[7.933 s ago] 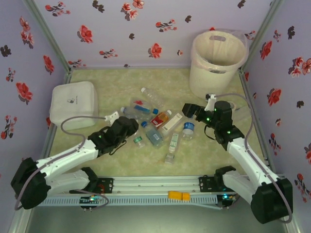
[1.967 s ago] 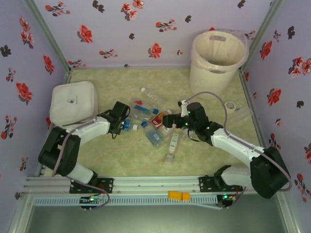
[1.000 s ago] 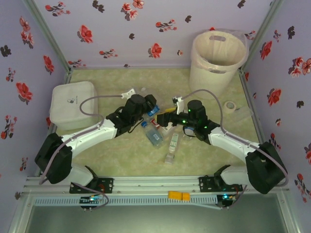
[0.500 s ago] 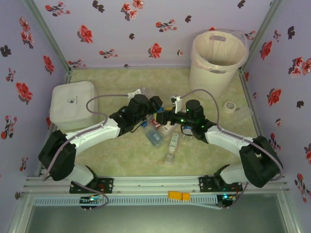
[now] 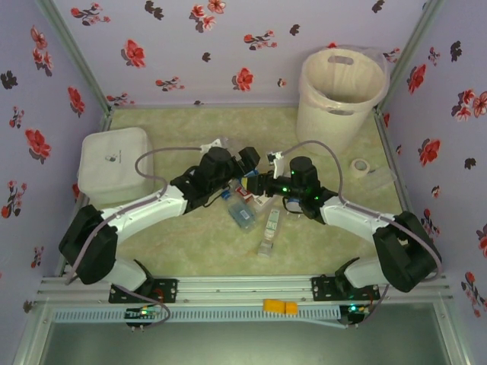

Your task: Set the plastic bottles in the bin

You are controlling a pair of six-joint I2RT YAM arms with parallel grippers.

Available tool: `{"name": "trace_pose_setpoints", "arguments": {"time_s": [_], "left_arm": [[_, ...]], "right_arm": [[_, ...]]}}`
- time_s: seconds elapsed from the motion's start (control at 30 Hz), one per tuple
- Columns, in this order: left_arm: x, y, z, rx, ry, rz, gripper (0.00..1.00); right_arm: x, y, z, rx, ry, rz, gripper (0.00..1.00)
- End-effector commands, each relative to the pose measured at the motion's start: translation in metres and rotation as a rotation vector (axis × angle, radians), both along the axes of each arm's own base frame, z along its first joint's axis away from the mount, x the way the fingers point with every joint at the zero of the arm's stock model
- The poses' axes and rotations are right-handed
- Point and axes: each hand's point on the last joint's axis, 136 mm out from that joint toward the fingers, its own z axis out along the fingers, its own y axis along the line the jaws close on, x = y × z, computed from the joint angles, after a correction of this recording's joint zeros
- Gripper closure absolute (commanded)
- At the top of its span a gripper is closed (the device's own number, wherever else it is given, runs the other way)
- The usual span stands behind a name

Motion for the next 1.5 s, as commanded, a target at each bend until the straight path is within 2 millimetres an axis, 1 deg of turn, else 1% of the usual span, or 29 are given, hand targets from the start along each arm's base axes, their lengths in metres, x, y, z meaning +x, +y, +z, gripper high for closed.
{"name": "trace_pose_setpoints", "arguments": {"time_s": [0.0,0.07,0.17,0.2,0.3,0.37,0.43,0.53,0.57,0.67,0.73,0.83,0.87,0.93,1.0,1.13,1.27,1.3,1.37,1.4,1.47], "left_arm": [[0.009,0.037,0.041,-0.009,-0.105,0.063,0.00],[0.012,0.066,0.052,0.015,-0.144,0.119,0.00],[0.012,0.107,0.059,0.058,-0.185,0.203,0.00],[0.011,0.120,0.061,0.078,-0.199,0.226,0.00],[0.007,0.157,0.053,0.151,-0.205,0.286,0.00],[0.004,0.177,0.041,0.192,-0.184,0.320,0.00],[-0.001,0.195,0.026,0.223,-0.153,0.349,0.00],[-0.010,0.212,0.002,0.268,-0.101,0.370,0.00],[-0.013,0.214,-0.006,0.280,-0.084,0.370,0.00],[-0.022,0.215,-0.026,0.315,-0.039,0.338,0.00],[-0.027,0.213,-0.036,0.340,-0.015,0.300,0.00],[-0.034,0.212,-0.049,0.353,0.017,0.274,0.00],[-0.035,0.212,-0.053,0.351,0.023,0.268,0.00],[-0.038,0.209,-0.057,0.338,0.028,0.253,0.00],[-0.039,0.207,-0.058,0.330,0.027,0.239,0.00],[-0.043,0.207,-0.065,0.343,0.035,0.225,0.00],[-0.045,0.208,-0.071,0.364,0.051,0.216,0.00],[-0.046,0.209,-0.072,0.370,0.057,0.214,0.00],[-0.047,0.209,-0.074,0.376,0.063,0.211,0.00],[-0.047,0.209,-0.074,0.375,0.064,0.212,0.00],[-0.047,0.209,-0.074,0.376,0.064,0.211,0.00]], "right_arm": [[0.008,-0.015,0.007,-0.023,-0.018,-0.056,0.53],[0.015,-0.027,0.011,-0.035,-0.013,-0.091,0.54],[0.028,-0.046,0.026,-0.054,-0.026,-0.144,0.54],[0.033,-0.053,0.036,-0.060,-0.041,-0.158,0.54],[0.049,-0.074,0.068,-0.103,-0.099,-0.227,0.54],[0.060,-0.088,0.093,-0.146,-0.141,-0.278,0.55],[0.074,-0.100,0.126,-0.176,-0.199,-0.337,0.55],[0.098,-0.125,0.168,-0.226,-0.253,-0.459,0.55],[0.107,-0.134,0.178,-0.239,-0.261,-0.500,0.55],[0.139,-0.166,0.206,-0.255,-0.279,-0.647,0.55],[0.162,-0.188,0.217,-0.256,-0.285,-0.738,0.56],[0.194,-0.221,0.222,-0.279,-0.272,-0.853,0.56],[0.203,-0.230,0.222,-0.284,-0.263,-0.879,0.56],[0.223,-0.246,0.217,-0.297,-0.240,-0.926,0.56],[0.239,-0.257,0.206,-0.310,-0.205,-0.955,0.56],[0.267,-0.268,0.171,-0.364,-0.103,-0.967,0.56],[0.283,-0.268,0.147,-0.391,-0.046,-0.954,0.52],[0.286,-0.268,0.142,-0.392,-0.037,-0.954,0.50],[0.289,-0.268,0.135,-0.393,-0.022,-0.952,0.42],[0.289,-0.269,0.135,-0.395,-0.022,-0.953,0.36],[0.289,-0.270,0.138,-0.402,-0.031,-0.955,0.19]]}}
